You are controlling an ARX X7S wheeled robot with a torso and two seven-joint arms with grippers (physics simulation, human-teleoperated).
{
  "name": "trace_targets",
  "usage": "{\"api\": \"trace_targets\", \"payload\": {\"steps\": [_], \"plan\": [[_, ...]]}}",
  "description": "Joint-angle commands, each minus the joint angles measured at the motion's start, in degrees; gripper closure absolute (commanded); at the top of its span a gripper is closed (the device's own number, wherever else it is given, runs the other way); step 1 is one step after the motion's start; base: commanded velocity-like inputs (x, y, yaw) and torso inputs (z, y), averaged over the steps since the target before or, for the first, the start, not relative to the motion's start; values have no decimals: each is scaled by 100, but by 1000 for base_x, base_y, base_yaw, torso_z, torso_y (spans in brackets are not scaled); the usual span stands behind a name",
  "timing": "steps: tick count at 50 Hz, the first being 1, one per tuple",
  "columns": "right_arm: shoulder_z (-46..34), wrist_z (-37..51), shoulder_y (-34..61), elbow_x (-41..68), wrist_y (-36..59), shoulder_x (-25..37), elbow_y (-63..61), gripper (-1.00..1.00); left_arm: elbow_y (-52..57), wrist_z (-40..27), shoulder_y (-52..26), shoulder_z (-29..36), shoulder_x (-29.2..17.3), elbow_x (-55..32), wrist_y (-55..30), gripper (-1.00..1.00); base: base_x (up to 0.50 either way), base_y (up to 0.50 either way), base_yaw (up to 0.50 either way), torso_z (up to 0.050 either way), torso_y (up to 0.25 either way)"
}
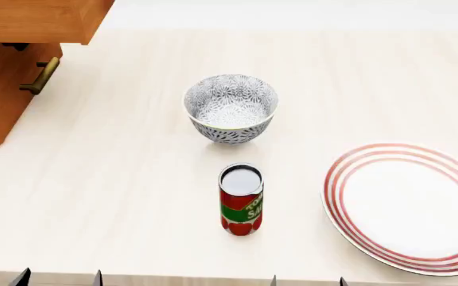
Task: Put the bowl on top of the cabinet.
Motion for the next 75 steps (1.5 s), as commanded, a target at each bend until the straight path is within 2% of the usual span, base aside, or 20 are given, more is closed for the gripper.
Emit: {"api": "trace_targets", "payload": {"steps": [1, 3, 4, 21, 75], "plan": [[-89, 103, -75, 145, -46, 85, -87, -100, -54, -60, -56, 160, -145, 38, -143, -100, 0, 0, 0, 0, 0], [-149, 127, -96, 225, -82, 141, -90, -100, -48, 50, -57, 311, -268, 87, -227, -100, 0, 0, 0, 0, 0], [-175, 145, -95, 246, -75, 162, -100, -100, -33, 89, -34, 184, -233, -191, -375, -100, 0, 0, 0, 0, 0], [-444, 453, -103, 304, -70, 367, -128, -100, 154, -215, 128, 324, -364, -364, -71, -100, 0, 0, 0, 0, 0], [-851, 849, -40, 562, -51, 701, -96, -100, 129, -687, 70, 825, -714, -411, -193, -100, 0, 484, 0, 0, 0]]}}
